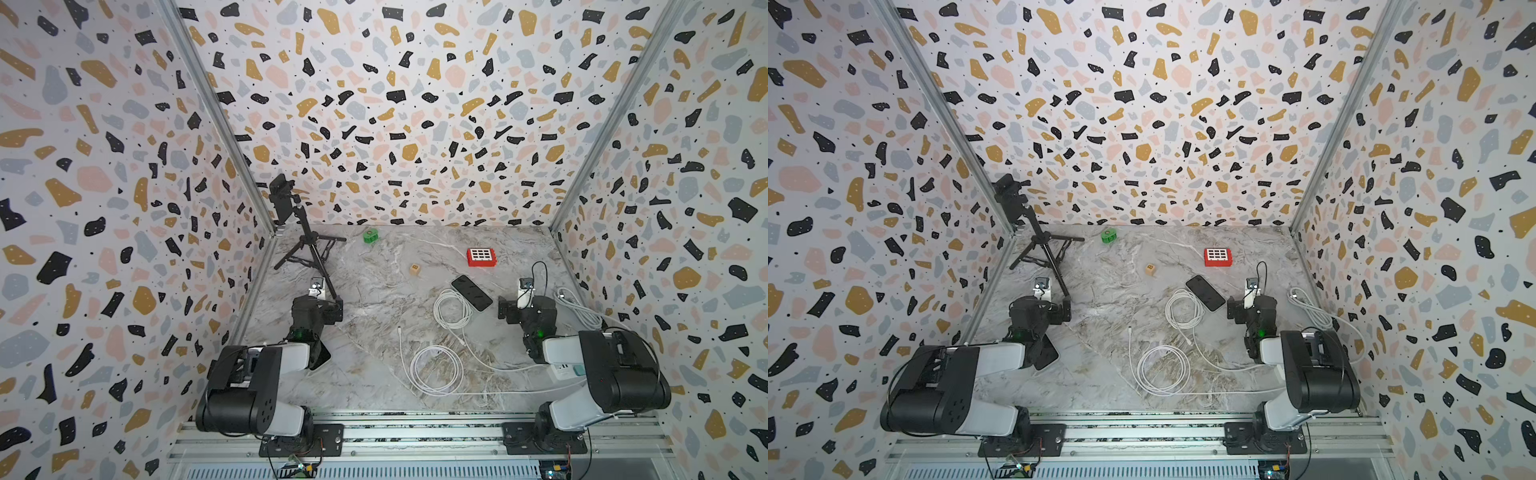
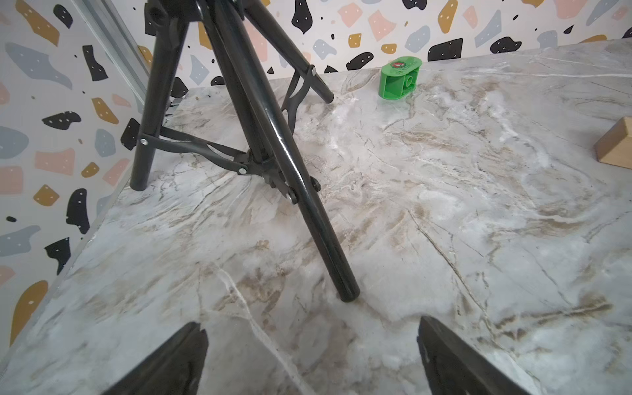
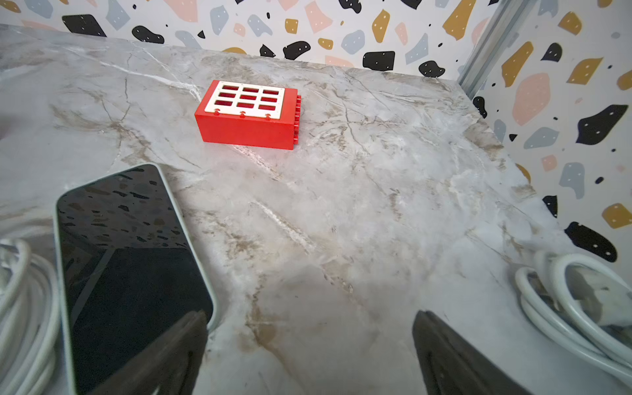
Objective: Plug the charging cable into the phone
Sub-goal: Pick up the charging cable from the center of the board.
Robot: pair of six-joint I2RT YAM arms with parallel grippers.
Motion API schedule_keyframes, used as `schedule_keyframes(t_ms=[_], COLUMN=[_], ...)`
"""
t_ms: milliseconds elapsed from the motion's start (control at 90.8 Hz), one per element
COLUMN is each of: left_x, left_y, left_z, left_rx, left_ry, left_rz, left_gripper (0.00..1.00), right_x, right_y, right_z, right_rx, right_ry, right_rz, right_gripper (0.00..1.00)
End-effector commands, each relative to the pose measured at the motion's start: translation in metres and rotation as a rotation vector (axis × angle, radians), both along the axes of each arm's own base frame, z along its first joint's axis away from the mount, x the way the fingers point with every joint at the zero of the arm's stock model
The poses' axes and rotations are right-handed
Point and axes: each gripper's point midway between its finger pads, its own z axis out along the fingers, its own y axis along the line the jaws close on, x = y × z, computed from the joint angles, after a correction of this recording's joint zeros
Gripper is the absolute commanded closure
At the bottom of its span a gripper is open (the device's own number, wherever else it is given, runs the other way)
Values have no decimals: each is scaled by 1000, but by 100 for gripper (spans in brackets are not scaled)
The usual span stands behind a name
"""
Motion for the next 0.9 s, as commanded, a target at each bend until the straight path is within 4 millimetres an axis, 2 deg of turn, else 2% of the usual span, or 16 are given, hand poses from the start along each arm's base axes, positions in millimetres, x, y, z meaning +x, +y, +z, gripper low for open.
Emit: schedule_keyframes(t_ms=[0,782,892], left_x=[5,7,13], left_y=[-1,-4,-8], left_z=[14,15,30], left_rx=[-4,6,7], left_ry=[-51,-41,-12], left_rz=[-3,-14,-33], left_gripper=[0,0,0], right_x=[3,2,3], right_y=[-2,1,-1], right_z=[8,10,19], right_rx=[-3,-1,-1], right_ry=[-20,-27,-16], right_rz=[-9,9,0], right_gripper=[0,0,0])
